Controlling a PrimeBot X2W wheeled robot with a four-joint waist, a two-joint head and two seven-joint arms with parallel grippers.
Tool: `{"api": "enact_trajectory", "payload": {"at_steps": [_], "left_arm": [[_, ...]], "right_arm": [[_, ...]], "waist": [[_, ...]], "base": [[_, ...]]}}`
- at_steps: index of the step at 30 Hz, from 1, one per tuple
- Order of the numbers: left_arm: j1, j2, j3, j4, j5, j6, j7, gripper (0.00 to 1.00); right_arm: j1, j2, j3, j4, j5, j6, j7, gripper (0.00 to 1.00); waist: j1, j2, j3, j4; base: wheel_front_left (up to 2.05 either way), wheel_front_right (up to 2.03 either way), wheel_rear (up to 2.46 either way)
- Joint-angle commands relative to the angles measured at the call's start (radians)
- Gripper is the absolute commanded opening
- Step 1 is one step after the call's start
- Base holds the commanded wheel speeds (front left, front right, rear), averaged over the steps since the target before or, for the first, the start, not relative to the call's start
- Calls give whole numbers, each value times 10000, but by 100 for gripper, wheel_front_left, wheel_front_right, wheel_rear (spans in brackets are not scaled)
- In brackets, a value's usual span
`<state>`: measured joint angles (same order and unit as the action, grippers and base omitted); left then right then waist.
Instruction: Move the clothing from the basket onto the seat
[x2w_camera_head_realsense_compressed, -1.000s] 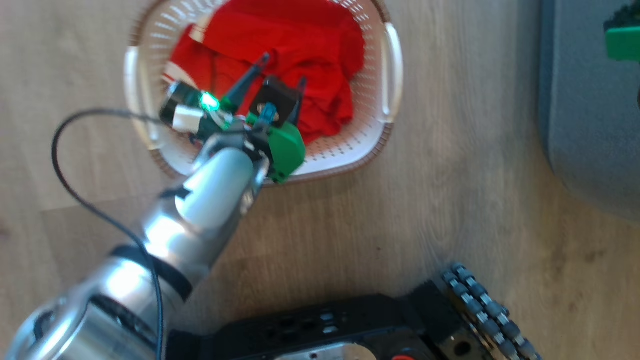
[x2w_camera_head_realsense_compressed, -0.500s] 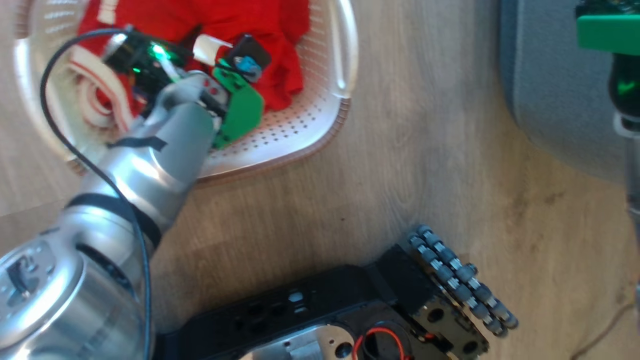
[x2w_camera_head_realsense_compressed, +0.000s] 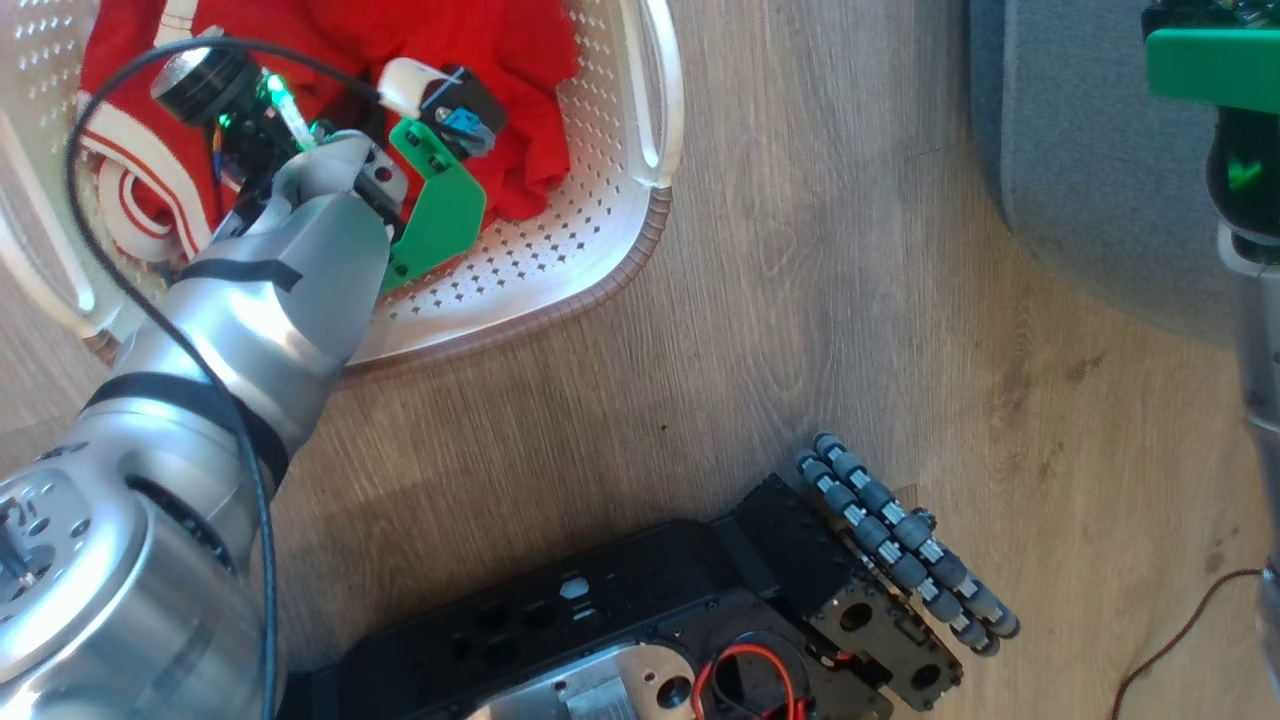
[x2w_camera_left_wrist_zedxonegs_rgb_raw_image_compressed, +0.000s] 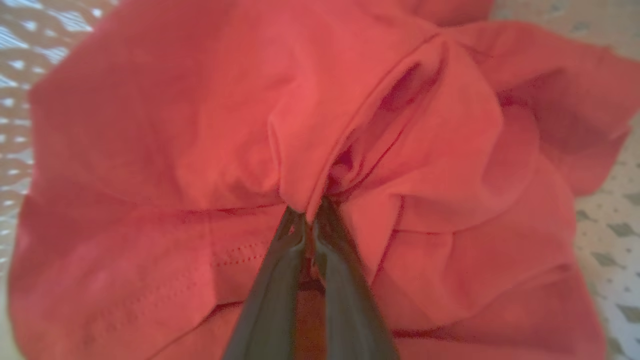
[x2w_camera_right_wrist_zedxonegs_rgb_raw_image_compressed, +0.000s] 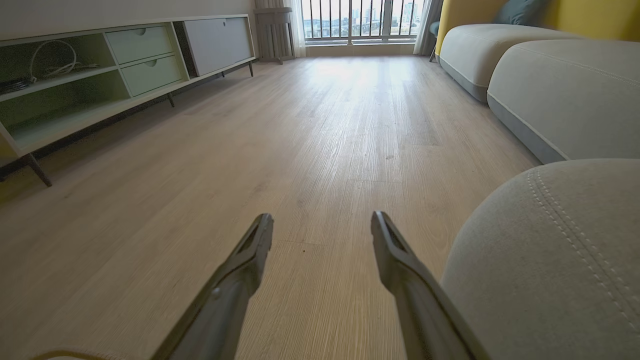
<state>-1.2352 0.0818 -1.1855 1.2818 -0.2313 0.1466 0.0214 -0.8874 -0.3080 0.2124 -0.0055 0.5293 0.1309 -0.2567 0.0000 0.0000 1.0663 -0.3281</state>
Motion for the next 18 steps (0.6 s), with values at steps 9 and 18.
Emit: {"api": "enact_trajectory", "payload": {"at_steps": [9,18], "left_arm": [[513,-225,656,-371,-821,320,-2129,0],[1631,-310,1332,-1624,-1860,399,-2816,0]], "right_arm": [[689,-209,-3,67,50,-2,-51,100],[1227,-650,154,496,9,-2,-51,100]], "waist": [[0,0,-1016,630],[0,0,-2623,1372]], "base": [[0,0,0],[0,0,0]]}}
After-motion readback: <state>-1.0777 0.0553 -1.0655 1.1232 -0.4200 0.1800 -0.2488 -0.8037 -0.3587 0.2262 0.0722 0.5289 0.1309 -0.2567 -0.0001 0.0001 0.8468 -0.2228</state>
